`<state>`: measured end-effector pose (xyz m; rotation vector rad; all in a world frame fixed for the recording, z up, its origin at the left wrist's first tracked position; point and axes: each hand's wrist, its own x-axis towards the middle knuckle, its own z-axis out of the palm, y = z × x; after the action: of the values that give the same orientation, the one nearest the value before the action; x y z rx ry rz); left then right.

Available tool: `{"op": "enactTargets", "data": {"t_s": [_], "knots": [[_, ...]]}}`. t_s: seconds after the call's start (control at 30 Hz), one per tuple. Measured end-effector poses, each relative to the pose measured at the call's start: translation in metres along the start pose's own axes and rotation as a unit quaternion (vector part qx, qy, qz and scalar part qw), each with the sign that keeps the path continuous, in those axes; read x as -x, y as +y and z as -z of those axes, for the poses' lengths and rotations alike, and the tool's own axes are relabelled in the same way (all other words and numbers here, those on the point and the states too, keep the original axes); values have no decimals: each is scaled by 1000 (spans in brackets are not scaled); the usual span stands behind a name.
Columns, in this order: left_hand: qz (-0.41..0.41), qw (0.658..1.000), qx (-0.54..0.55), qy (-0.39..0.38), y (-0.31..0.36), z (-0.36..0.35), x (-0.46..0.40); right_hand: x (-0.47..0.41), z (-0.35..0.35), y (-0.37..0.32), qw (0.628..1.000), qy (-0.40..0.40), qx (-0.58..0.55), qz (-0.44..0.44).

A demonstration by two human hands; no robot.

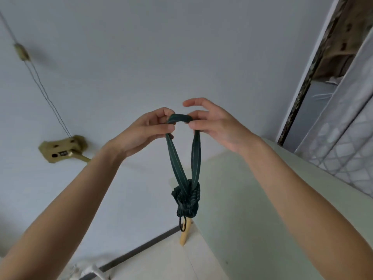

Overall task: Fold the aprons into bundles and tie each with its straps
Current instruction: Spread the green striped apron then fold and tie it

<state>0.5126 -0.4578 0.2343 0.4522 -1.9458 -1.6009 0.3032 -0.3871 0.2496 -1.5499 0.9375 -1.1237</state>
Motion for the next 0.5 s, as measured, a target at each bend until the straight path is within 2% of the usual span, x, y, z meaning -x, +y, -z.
{"op": "enactTargets", "data": {"t_s": [0.13,0.2,0.3,0.33,0.37,0.4,0.43,0.5], "knots": [[-21,1000,3,-18,47,62,-3,-59,-21,-33,998,-21,-23,46],[-22,1000,-8,6,70,88,-7,-84,-25,-49,997,-27,-39,56],[-48,991,-103,66,104,129,-12,-133,-36,-75,996,-33,-29,82],[-63,976,-177,113,113,140,-14,-147,-40,-83,995,-13,21,100],[-86,944,-267,175,120,150,-16,-160,-44,-88,987,28,99,125],[-115,895,-363,233,132,163,-19,-179,-51,-96,961,86,205,163],[-142,847,-434,273,137,169,-22,-190,-54,-99,919,145,306,199],[-193,769,-515,327,150,187,-26,-220,-66,-107,800,245,465,291]]}}
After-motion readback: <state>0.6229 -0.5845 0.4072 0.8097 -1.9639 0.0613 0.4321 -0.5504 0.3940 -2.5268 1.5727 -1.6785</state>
